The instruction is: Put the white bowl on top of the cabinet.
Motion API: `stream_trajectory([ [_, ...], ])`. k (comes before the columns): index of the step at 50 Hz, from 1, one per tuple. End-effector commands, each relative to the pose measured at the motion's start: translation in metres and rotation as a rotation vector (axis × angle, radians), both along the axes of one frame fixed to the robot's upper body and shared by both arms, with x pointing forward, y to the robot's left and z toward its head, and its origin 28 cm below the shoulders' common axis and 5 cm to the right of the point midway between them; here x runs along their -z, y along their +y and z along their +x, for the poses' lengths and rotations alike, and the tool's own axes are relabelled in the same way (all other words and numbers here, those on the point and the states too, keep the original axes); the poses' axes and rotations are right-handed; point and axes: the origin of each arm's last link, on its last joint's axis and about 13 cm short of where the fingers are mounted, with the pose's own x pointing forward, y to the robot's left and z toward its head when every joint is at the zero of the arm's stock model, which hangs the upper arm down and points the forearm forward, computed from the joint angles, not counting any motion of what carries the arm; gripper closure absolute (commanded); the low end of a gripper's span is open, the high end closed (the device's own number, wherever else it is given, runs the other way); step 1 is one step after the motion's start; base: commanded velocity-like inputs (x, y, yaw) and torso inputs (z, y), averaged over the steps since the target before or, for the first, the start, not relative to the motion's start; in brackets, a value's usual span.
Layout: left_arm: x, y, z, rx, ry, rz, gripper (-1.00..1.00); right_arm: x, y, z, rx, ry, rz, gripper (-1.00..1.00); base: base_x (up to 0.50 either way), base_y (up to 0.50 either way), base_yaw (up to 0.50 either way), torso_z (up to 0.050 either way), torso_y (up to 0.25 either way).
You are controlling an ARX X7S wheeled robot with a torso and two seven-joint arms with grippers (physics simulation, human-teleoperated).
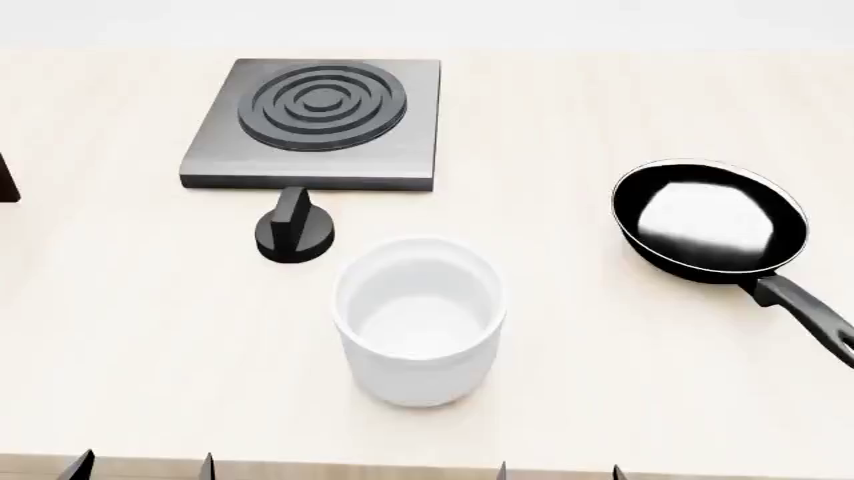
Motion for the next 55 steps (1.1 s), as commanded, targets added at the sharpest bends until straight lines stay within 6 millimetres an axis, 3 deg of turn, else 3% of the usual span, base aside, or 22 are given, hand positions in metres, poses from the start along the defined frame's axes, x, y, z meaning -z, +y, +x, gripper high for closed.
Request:
stream_trajectory([
  [1, 0.0, 0.0, 0.0, -0.001, 0.0, -0.001, -1.0, 0.001, 0.002, -0.001, -0.016, 0.0, -0.028, -1.0, 0.0, 0.0, 0.0, 0.0, 0.0],
  [25, -0.003, 0.004, -0.005, -0.102, -0.014, -0.034, -1.0, 0.002, 0.001, -0.001, -0.017, 0.014, -0.04, -1.0, 0.0, 0.0, 0.0, 0.0, 0.0],
  [32, -0.009, 0.019, -0.02, -0.472, -0.082, -0.075, -1.0, 0.002, 0.002, 0.0, -0.016, 0.016, -0.042, -1.0, 0.0, 0.0, 0.0, 0.0, 0.0],
  [38, -0.024, 0.032, -0.038, -0.645, -0.143, -0.085, -1.0, 0.003, 0.002, 0.0, -0.014, 0.018, -0.044, -1.0, 0.0, 0.0, 0.0, 0.0, 0.0],
  [55, -0.045, 0.06, -0.074, -0.938, -0.238, -0.184, -1.0, 0.002, 0.001, 0.001, -0.011, 0.031, -0.001, -1.0, 0.0, 0.0, 0.0, 0.0, 0.0],
])
